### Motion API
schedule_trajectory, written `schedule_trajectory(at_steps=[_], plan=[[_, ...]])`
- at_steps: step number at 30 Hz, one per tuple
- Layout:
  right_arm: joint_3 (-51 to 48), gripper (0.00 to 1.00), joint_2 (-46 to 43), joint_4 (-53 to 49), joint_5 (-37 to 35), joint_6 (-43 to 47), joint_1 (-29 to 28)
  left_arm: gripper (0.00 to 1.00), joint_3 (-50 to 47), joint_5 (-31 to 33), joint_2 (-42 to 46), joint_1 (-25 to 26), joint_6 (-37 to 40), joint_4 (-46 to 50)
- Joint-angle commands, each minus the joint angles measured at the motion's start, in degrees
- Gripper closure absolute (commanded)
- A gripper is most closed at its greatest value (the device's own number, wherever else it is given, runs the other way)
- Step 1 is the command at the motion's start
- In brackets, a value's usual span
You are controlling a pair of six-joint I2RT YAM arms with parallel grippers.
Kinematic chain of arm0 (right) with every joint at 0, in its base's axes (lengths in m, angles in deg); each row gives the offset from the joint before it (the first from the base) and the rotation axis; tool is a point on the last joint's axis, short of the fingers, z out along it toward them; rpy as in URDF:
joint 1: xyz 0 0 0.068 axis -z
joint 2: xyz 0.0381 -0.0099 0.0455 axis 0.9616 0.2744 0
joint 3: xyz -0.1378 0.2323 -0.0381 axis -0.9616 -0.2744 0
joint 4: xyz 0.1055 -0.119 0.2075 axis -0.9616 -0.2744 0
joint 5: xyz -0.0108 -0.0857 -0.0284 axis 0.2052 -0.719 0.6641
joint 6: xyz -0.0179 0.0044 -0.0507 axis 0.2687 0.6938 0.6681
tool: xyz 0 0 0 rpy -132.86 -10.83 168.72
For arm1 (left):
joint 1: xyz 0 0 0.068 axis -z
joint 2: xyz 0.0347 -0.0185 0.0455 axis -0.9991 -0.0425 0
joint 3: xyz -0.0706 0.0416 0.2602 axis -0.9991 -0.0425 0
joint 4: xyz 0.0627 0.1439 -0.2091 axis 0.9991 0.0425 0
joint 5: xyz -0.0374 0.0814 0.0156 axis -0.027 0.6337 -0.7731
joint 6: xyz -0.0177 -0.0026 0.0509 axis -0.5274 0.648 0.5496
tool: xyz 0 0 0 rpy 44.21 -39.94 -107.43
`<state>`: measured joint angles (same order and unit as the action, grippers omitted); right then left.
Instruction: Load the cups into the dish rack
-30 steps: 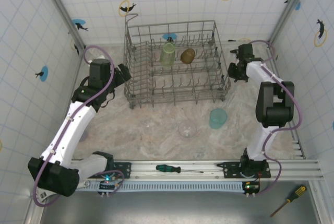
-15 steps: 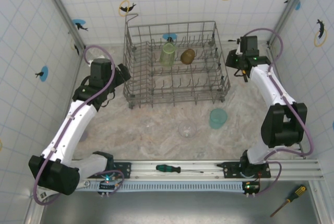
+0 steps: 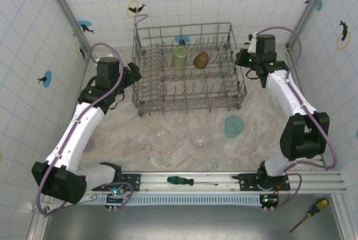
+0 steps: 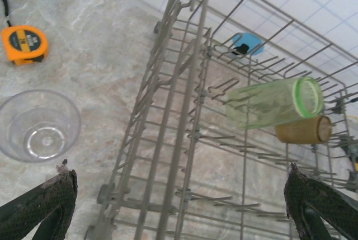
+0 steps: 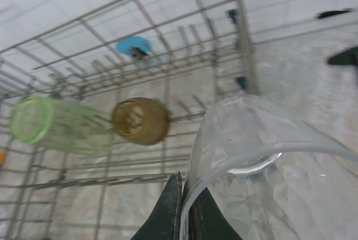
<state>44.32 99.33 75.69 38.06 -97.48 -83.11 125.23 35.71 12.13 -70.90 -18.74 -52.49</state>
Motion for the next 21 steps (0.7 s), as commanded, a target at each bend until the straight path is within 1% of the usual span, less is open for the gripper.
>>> schedule_trajectory(at_steps=[1,4,5,8,14,21], plan=[[-2.7,1.00,-2.5,8.1,7.7,-2.4,-1.3,0.02,2.8,-4.1,-1.3,-0.2,-1.1,-2.1],[-4.6,1.00,-2.4,11.7,10.1,-4.5,-1.7,0.02,3.8,-9.4,-3.0,-0.3,-3.1,-4.2],[-5.5,1.00,-2.5,13.6,12.7,-5.3,-1.8,0.03,4.3,-11.1,-3.7,-0.3,-3.8,-4.8],[-6.9,1.00,-2.3,17.5,15.7,-7.6,-2.1,0.02,5.4,-14.3,-5.6,-0.3,-6.2,-6.4],[-9.6,1.00,-1.3,26.0,22.2,-12.5,-2.6,0.02,6.0,-19.3,-8.2,-0.3,-10.8,-11.4],[-14.0,1.00,-0.8,37.3,26.6,-18.5,-3.5,0.02,6.2,-23.9,-10.9,0.7,-16.2,-17.6]])
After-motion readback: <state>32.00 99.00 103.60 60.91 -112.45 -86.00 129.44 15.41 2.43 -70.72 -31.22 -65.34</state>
